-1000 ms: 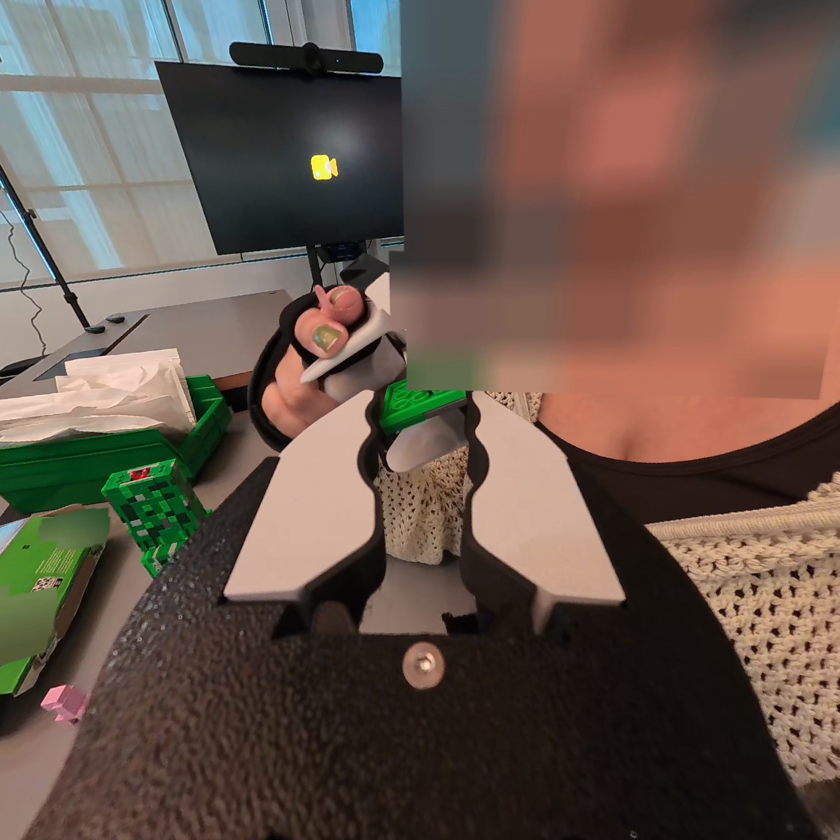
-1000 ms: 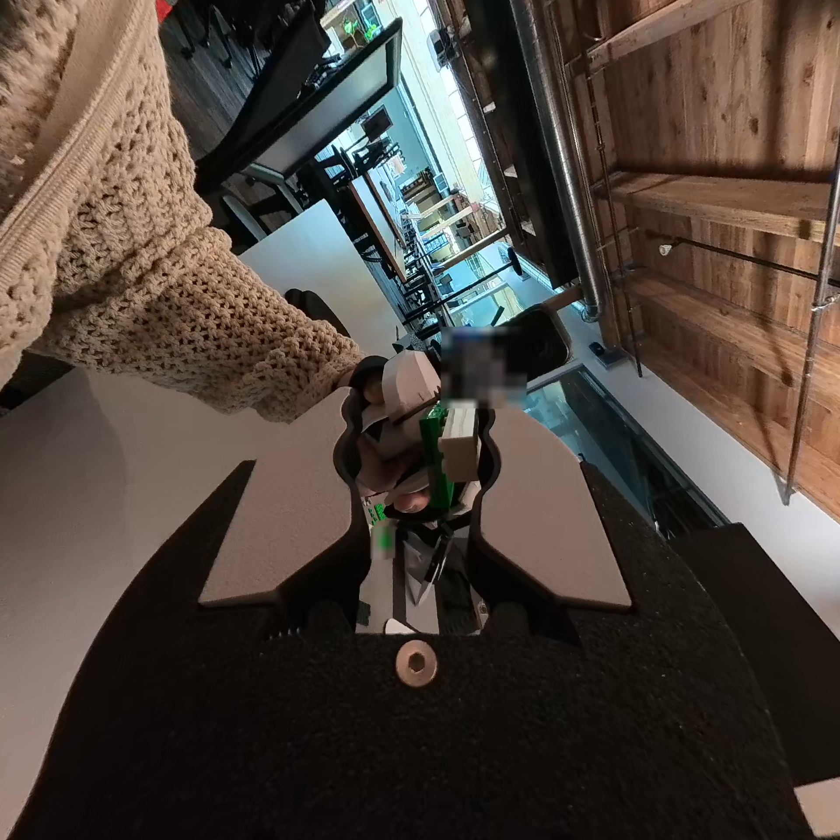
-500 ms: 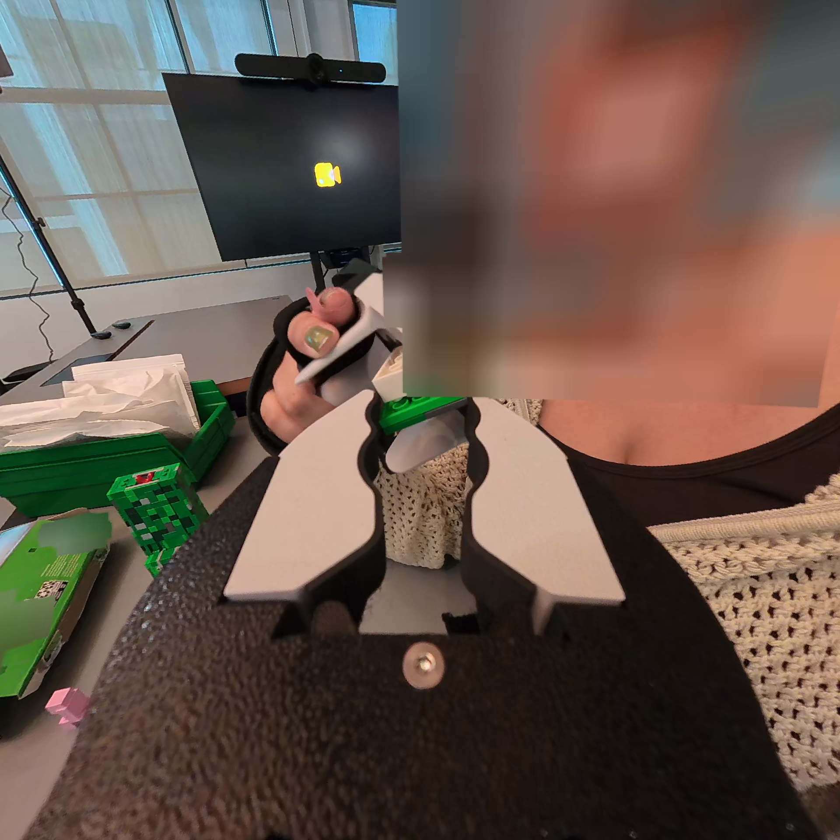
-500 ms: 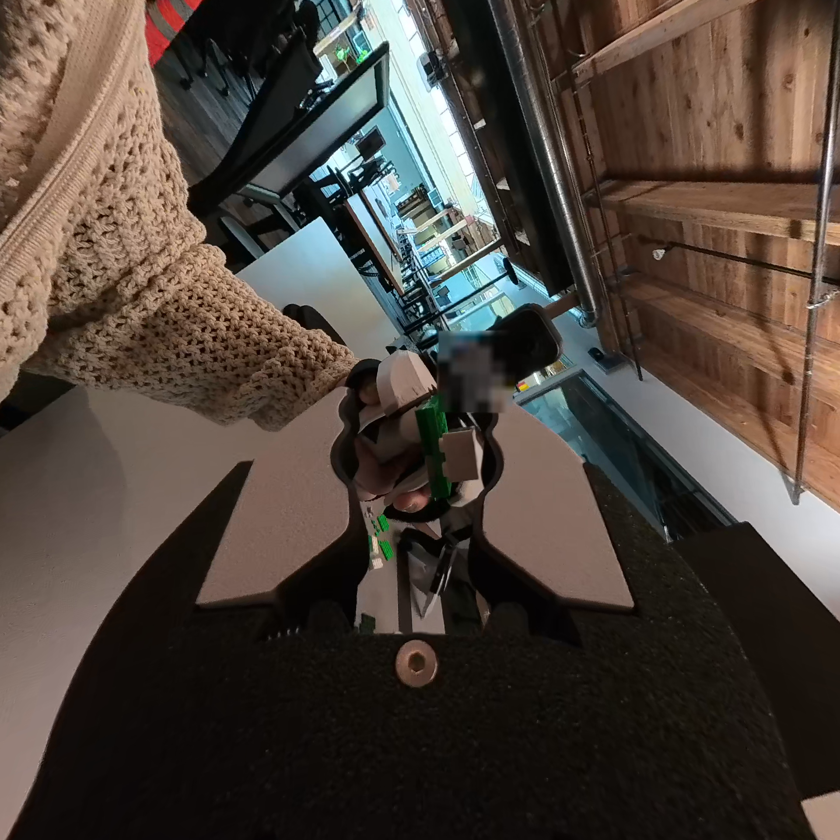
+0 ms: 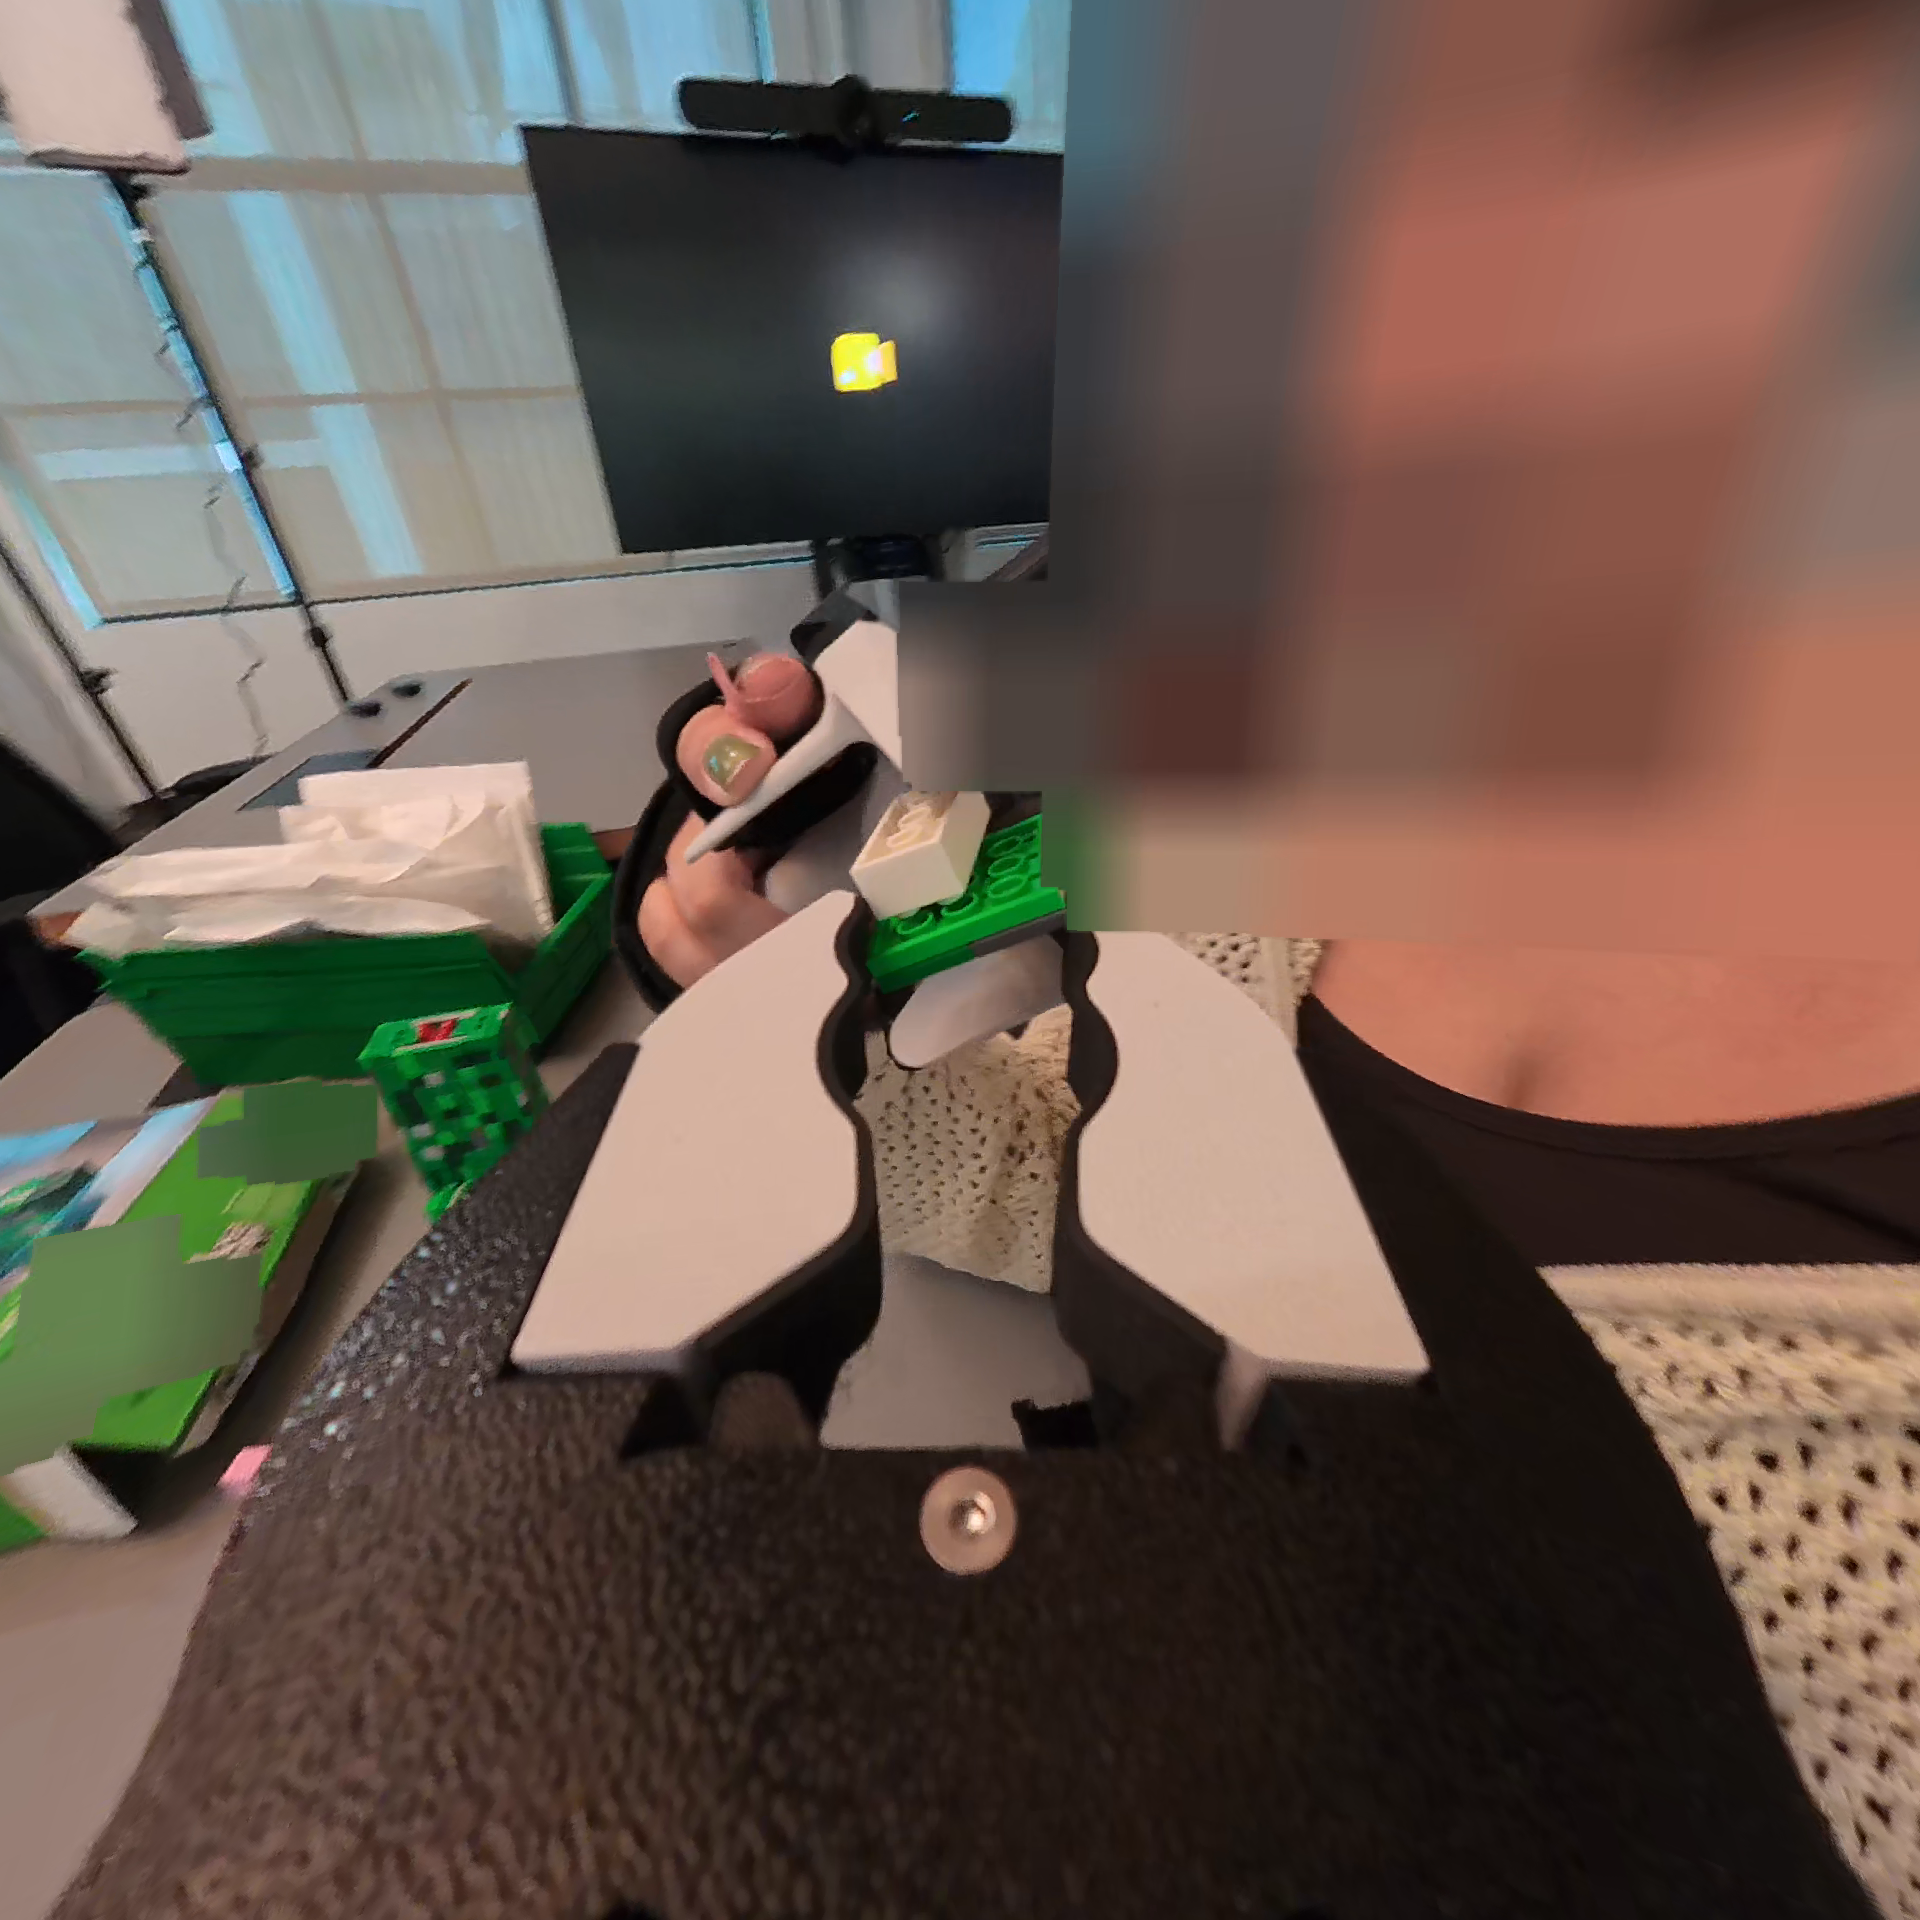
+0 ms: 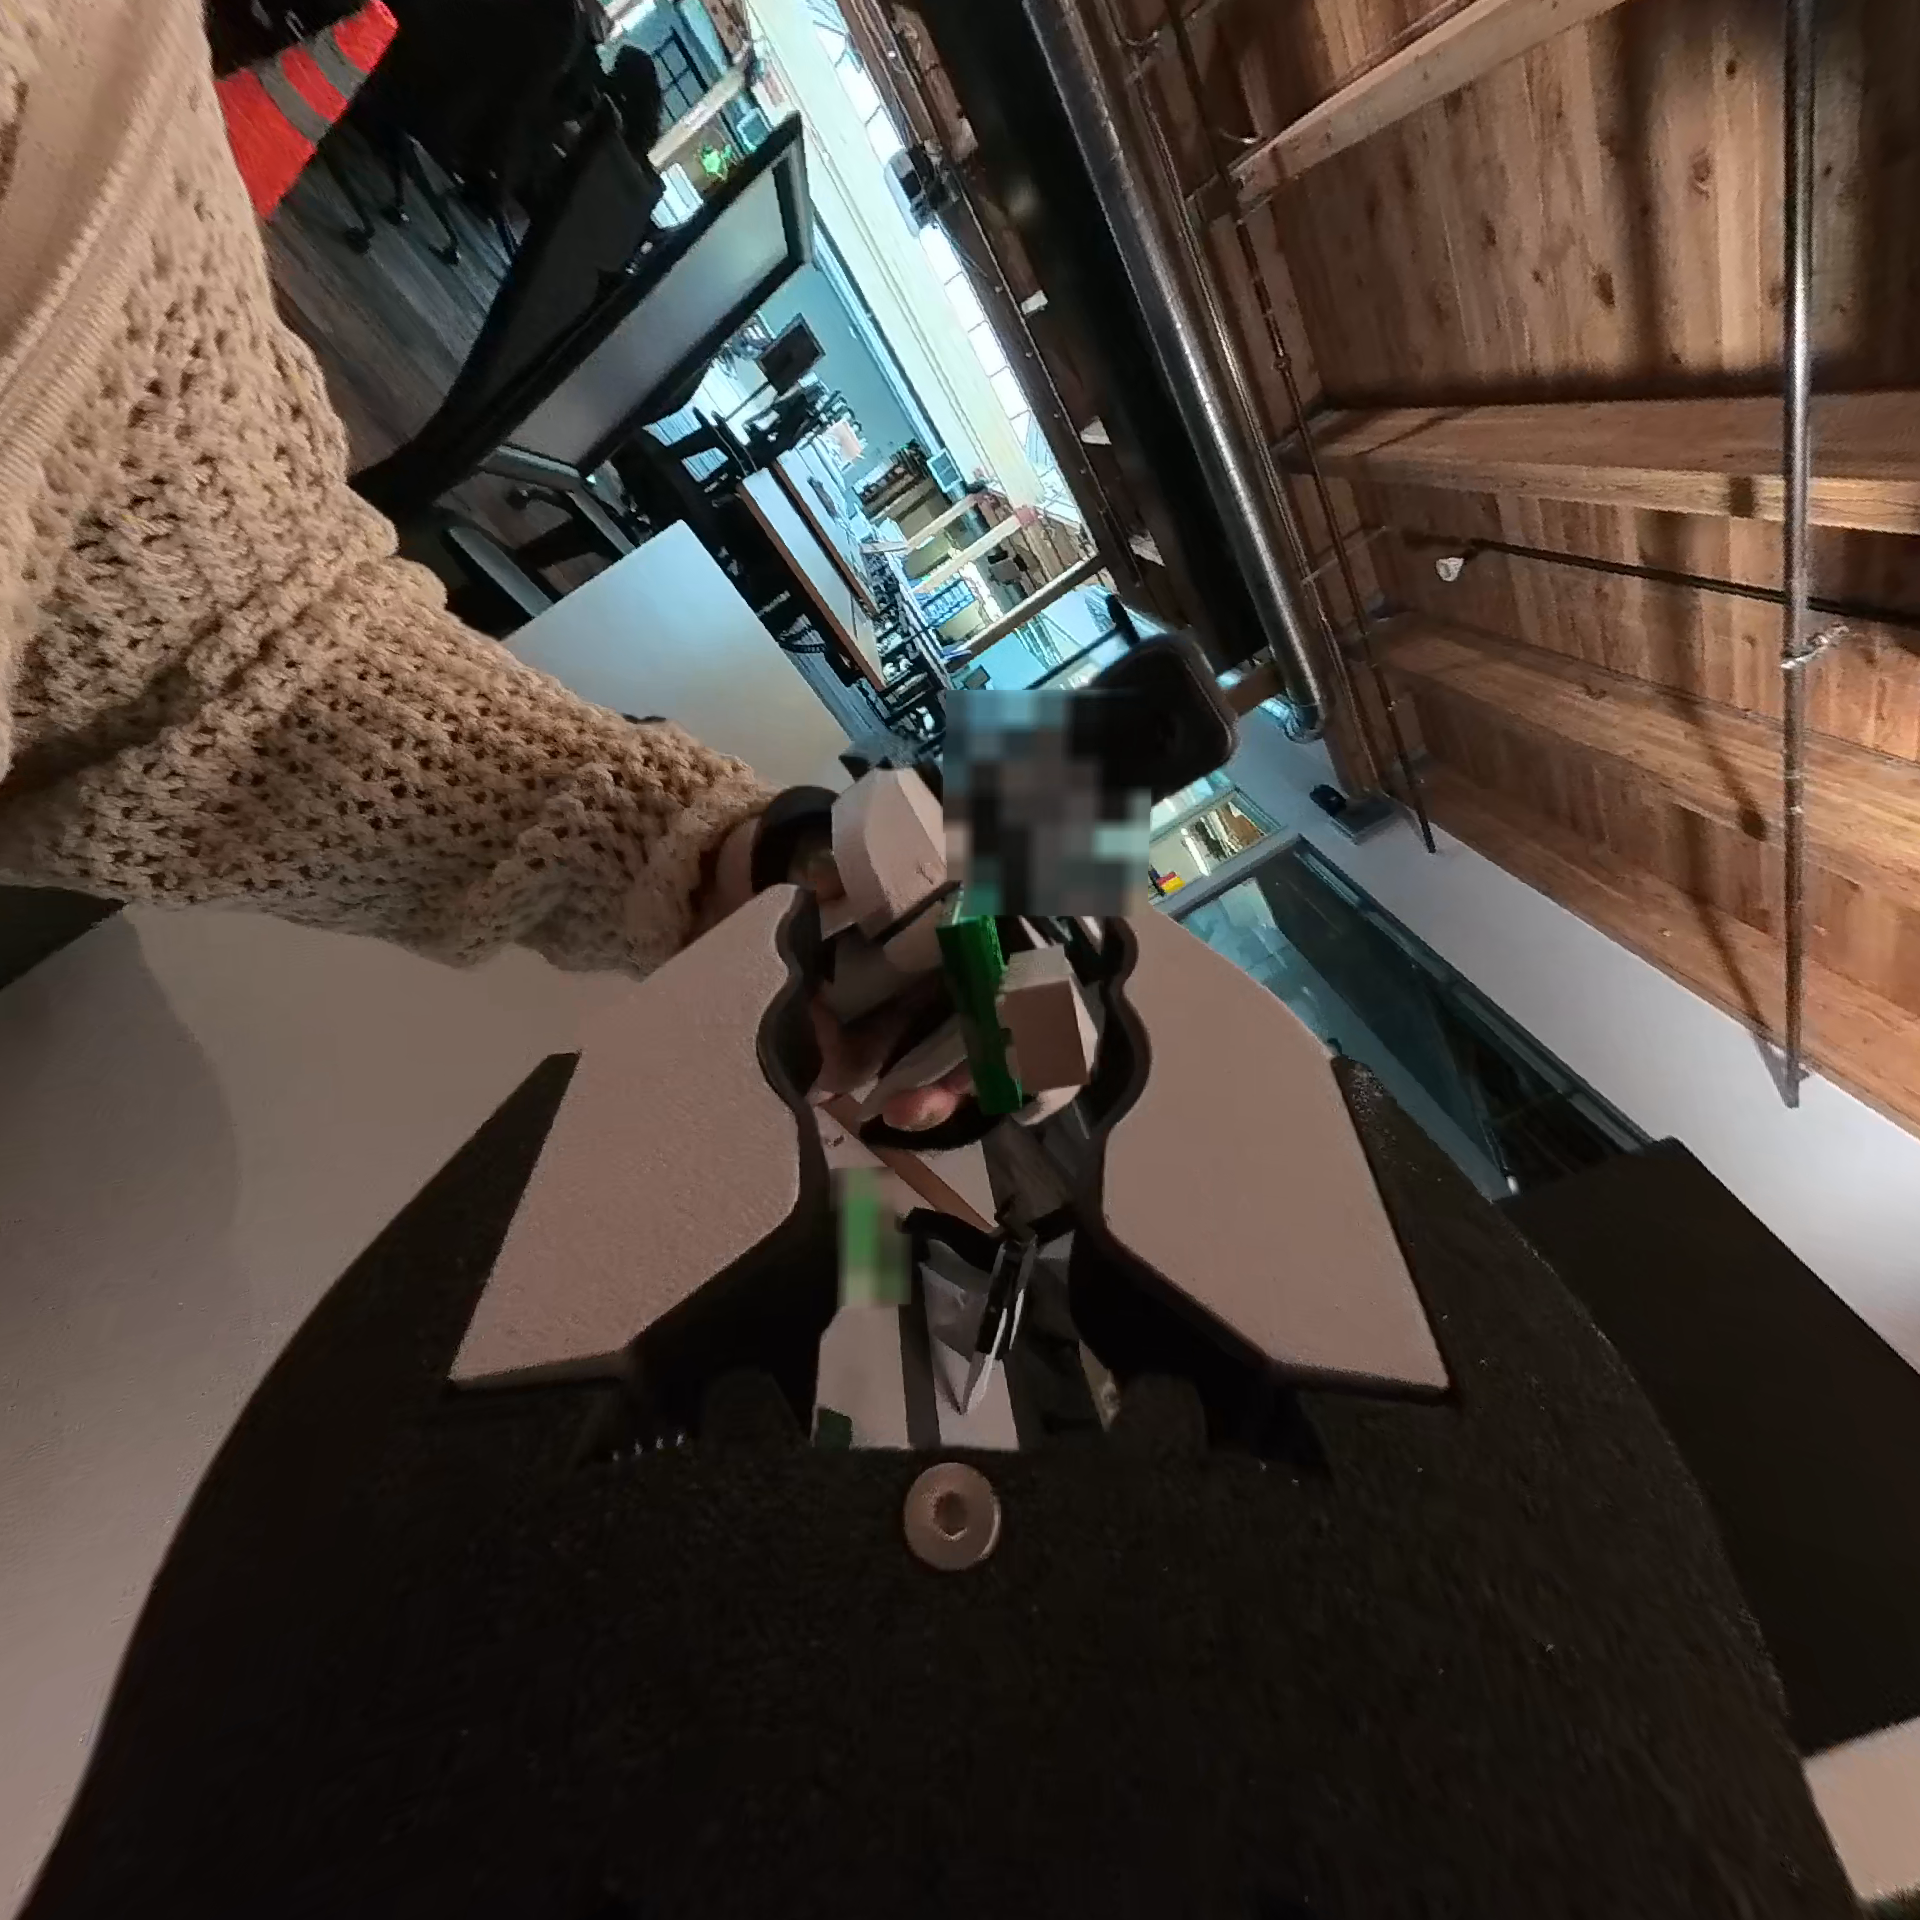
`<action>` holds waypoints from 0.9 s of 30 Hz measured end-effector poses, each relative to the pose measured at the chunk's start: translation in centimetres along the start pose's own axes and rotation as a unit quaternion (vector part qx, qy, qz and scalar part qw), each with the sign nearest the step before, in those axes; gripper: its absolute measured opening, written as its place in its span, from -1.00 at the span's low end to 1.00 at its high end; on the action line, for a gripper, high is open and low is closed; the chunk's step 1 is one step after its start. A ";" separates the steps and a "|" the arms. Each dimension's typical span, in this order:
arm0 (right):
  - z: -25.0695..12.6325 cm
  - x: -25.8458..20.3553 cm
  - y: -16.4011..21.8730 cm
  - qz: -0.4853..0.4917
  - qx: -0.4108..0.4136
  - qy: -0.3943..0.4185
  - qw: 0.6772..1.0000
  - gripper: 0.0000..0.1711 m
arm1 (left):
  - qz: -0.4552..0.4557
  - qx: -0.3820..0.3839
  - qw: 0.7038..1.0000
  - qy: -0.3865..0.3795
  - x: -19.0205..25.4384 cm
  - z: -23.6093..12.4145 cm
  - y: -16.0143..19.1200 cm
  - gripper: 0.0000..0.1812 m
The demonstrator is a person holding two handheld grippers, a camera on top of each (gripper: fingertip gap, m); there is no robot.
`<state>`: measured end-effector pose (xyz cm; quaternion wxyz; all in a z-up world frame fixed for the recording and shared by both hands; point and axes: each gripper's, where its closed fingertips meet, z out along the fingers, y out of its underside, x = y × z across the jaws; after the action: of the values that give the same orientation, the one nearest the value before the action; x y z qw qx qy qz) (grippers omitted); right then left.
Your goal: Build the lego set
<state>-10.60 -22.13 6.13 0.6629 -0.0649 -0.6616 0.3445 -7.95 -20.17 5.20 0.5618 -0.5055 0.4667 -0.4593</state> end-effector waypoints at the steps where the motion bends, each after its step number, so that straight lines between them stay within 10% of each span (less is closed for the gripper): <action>1: -0.1 0.3 0.0 0.002 0.001 0.006 1.000 -0.42 | -0.001 -0.002 1.000 -0.008 -0.1 0.1 -0.1 -0.62; 27: -1.1 1.0 1.5 -0.087 -0.083 0.063 0.991 -0.59 | -0.001 -0.045 0.998 -0.039 -0.3 0.4 -0.4 -0.61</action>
<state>-10.29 -20.08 6.07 0.7232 -0.0836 -0.6475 0.2251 -7.59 -19.86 5.65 0.5558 -0.5479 0.4647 -0.4183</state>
